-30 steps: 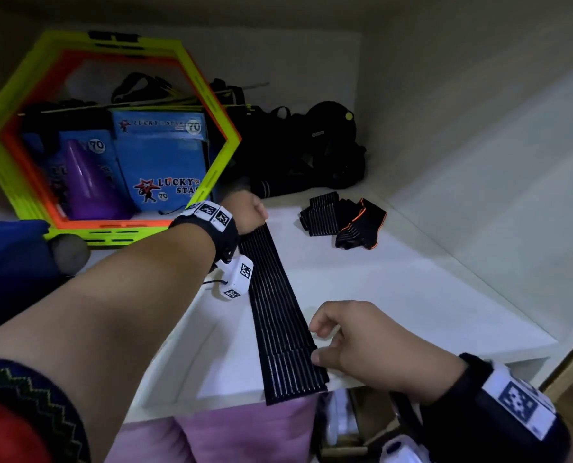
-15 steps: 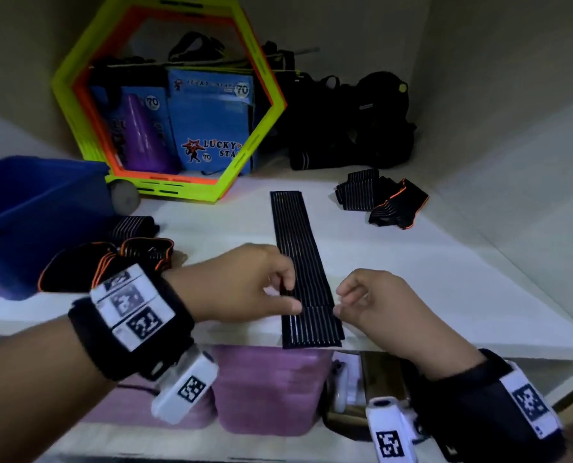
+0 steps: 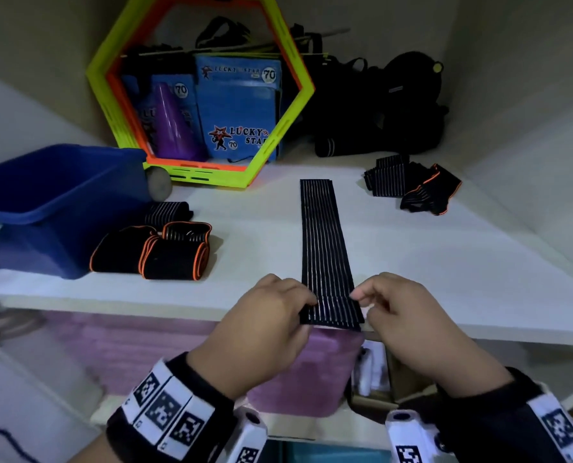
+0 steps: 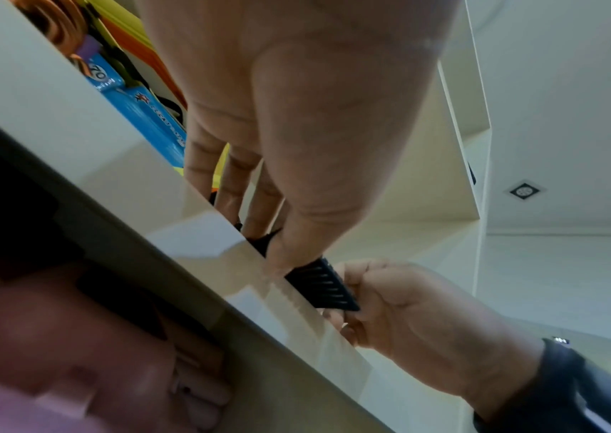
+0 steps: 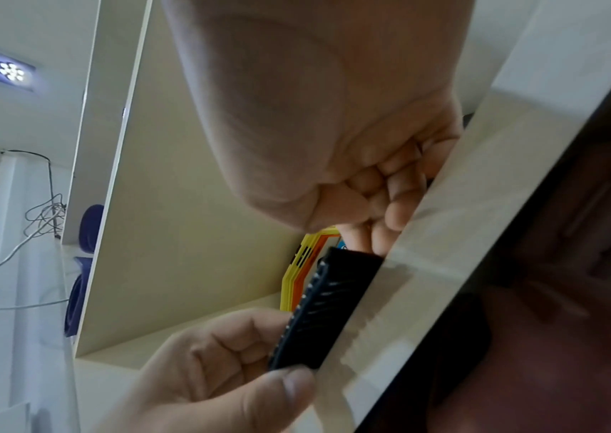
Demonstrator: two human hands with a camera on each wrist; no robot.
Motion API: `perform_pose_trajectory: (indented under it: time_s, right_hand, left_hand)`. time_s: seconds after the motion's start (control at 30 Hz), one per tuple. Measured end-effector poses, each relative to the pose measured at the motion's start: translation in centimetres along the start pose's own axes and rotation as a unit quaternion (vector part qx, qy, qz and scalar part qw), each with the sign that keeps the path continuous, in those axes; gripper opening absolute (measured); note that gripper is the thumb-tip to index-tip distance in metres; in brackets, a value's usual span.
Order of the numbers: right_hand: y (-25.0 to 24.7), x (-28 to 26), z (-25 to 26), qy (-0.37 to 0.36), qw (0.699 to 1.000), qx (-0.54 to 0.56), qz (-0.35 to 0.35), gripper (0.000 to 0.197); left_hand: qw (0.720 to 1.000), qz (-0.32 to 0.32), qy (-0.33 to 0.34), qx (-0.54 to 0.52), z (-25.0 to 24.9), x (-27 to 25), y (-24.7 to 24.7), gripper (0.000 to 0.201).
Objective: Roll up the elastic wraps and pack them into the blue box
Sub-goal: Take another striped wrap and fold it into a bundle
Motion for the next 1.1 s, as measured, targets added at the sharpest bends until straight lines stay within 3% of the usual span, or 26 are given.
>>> perform_pose_trajectory:
  time_s: [0.17,0.3,0.43,0.47,0.57,0.63,0.83,0.97,1.03,1.1]
  right_hand:
    - [0.4,-1.3,-0.5,-0.055,0.998,0.004,-0.010,0.034]
    - [0.4,-1.5,-0.2,-0.042,0.995,0.059,-0.062,0.013]
    - [0.6,-1.7,0.1,-0.009,0.992,0.088,-0.094,0.009]
    - [0.7,-1.7,0.1,0.006,0.990,0.104,-0.098,0.006]
    - [1.0,-1.5,0.1,0.039,0.988,0.094,-0.115,0.026]
    - [1.0,-1.3,0.3,0.051,0.988,0.081,-0.123,0.028]
    - [1.3,-1.1,0.4,0.042,0.990,0.003,-0.131,0.010]
    - [1.4,-1.0,0.5,0.029,0.990,-0.041,-0.132,0.005]
    - [1.4,-1.1,0.8,0.000,0.987,-0.084,-0.135,0.005]
    - [1.4,-1.2,1.2,-0.031,0.985,-0.109,-0.128,0.017]
  left_hand:
    - [0.990,-0.030,-0.068,-0.121,0.9,-0.7,-0.1,0.038]
    - [0.976,-0.065,-0.118,-0.169,1.2,-0.4,-0.1,0.016]
    - [0.960,-0.065,-0.160,-0.220,1.0,-0.2,-0.4,0.018]
    - [0.962,-0.060,-0.160,-0.215,0.9,-0.2,-0.4,0.020]
    - [0.972,-0.059,-0.147,-0.175,0.5,-0.1,-0.3,0.026]
    - [0.976,-0.071,-0.141,-0.151,0.3,0.0,-0.3,0.029]
    - [0.983,-0.052,-0.139,-0.105,0.1,1.1,-0.4,0.012]
    - [0.991,-0.042,-0.107,-0.069,0.2,1.4,-0.1,0.012]
    - [0.994,-0.039,-0.081,-0.067,0.1,1.2,-0.1,0.018]
    - [0.996,-0.003,-0.070,-0.051,0.2,0.9,0.1,0.039]
Point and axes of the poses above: each hand's wrist, its own x-axis towards the middle knuckle, its own y-axis out of the palm, z = x × y, the point moved 4 cm from there along x, towards the middle knuckle, and after that the axes turned 11 degrees about -y, right-handed, at the moved point
